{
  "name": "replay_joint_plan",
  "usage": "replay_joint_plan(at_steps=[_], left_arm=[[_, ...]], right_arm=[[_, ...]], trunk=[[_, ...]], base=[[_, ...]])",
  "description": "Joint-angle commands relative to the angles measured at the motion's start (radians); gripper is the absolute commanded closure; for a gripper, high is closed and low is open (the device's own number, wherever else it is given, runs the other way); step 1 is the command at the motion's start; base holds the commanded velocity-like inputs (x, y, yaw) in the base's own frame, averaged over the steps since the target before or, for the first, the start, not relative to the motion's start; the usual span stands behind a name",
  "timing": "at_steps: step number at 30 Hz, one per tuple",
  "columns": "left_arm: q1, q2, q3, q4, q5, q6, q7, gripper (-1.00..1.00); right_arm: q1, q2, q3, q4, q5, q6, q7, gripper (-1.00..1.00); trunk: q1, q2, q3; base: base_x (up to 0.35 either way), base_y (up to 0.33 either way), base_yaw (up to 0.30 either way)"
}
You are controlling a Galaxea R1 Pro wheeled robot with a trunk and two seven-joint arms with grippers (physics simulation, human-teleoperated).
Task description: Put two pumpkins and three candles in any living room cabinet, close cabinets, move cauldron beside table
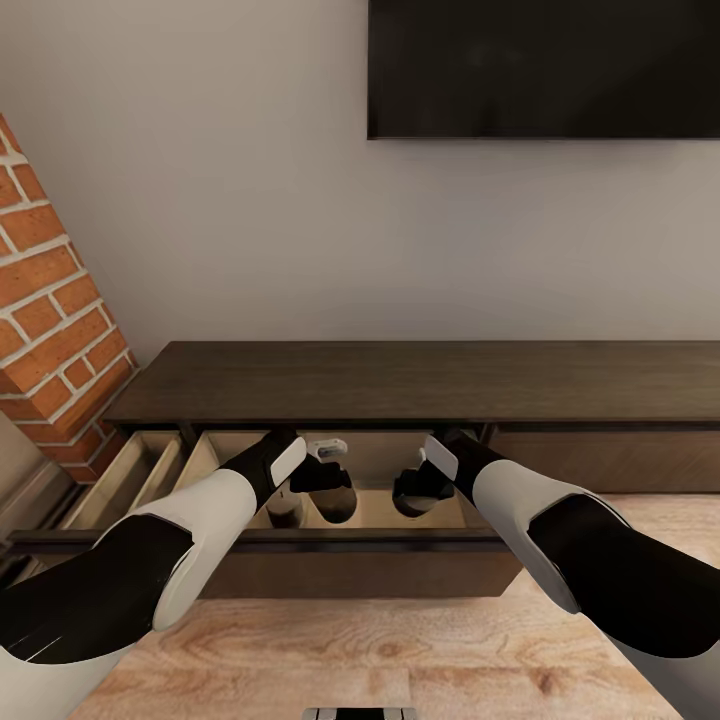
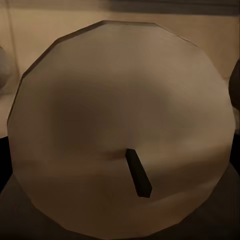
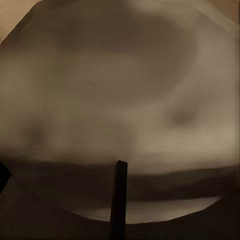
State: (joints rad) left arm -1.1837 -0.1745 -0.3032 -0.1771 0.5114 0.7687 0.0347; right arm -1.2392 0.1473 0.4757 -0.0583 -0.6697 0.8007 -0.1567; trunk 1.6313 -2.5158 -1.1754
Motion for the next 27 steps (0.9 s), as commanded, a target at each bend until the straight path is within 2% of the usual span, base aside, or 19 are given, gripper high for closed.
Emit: replay_joint_plan(at_steps=[1, 11, 27], left_arm=[[-0.001, 0.0, -0.004, 0.0, 0.006, 0.003, 0.004, 1.0], [-0.001, 0.0, -0.004, 0.001, 0.006, 0.004, 0.004, 1.0], [-0.001, 0.0, -0.005, 0.001, 0.006, 0.003, 0.004, 1.0]], right_arm=[[0.0, 0.0, 0.004, -0.002, -0.011, -0.002, -0.009, 1.0], [0.0, 0.0, 0.004, -0.002, -0.011, -0.008, -0.009, 1.0], [0.007, 0.0, 0.004, -0.002, -0.011, -0.009, -0.009, 1.0]], trunk=[[0.0, 0.0, -0.001], [0.0, 0.0, -0.001], [0.0, 0.0, -0.001]], base=[[0.0, 0.0, 0.0], [0.151, 0.0, 0.0], [0.008, 0.0, -0.074]])
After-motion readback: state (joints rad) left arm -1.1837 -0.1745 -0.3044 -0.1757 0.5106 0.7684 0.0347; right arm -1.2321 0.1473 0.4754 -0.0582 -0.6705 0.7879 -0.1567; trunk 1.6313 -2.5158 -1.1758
